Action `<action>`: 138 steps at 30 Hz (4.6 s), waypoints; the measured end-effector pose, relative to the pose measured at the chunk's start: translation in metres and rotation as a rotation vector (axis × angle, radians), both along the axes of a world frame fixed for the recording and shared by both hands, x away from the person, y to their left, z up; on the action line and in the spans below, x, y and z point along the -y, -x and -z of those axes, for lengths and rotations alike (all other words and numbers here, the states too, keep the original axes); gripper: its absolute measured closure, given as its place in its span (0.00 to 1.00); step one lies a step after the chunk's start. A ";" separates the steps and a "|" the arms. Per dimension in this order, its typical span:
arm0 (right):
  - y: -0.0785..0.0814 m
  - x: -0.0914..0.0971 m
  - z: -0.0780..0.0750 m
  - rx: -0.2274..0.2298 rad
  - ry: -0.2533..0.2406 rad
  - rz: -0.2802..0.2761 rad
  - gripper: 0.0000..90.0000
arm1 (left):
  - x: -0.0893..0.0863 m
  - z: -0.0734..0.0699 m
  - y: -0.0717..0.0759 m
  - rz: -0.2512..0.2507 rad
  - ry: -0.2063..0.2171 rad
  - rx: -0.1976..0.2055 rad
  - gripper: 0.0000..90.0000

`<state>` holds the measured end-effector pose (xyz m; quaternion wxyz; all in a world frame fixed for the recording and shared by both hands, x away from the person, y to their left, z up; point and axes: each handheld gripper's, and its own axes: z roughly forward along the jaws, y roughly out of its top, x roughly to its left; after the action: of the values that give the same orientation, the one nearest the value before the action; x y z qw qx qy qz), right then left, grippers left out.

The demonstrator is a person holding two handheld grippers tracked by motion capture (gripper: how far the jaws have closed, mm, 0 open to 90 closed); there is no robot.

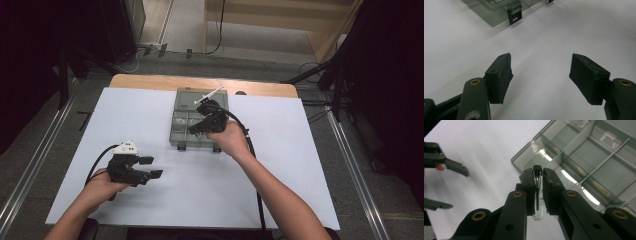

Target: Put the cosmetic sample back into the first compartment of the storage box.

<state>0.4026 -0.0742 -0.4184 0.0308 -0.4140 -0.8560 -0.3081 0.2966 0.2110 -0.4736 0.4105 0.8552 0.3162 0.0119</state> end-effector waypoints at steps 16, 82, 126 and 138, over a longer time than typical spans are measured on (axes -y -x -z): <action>-0.026 -0.007 0.003 -0.011 -0.004 0.044 0.92 | 0.001 0.000 0.000 0.003 0.004 0.001 0.37; -0.080 -0.055 0.038 -0.010 0.020 0.149 0.91 | -0.001 0.001 0.000 0.015 0.017 -0.007 0.37; -0.074 -0.055 0.040 0.011 0.012 0.146 0.66 | -0.001 0.001 -0.001 0.010 0.016 -0.010 0.37; -0.058 -0.040 0.026 0.070 -0.076 0.087 0.49 | -0.005 0.000 -0.005 -0.014 0.017 -0.003 0.37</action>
<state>0.4609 -0.0339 -0.4443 0.0030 -0.4384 -0.8254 -0.3557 0.3011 0.2156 -0.4736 0.4171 0.8495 0.3228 0.0105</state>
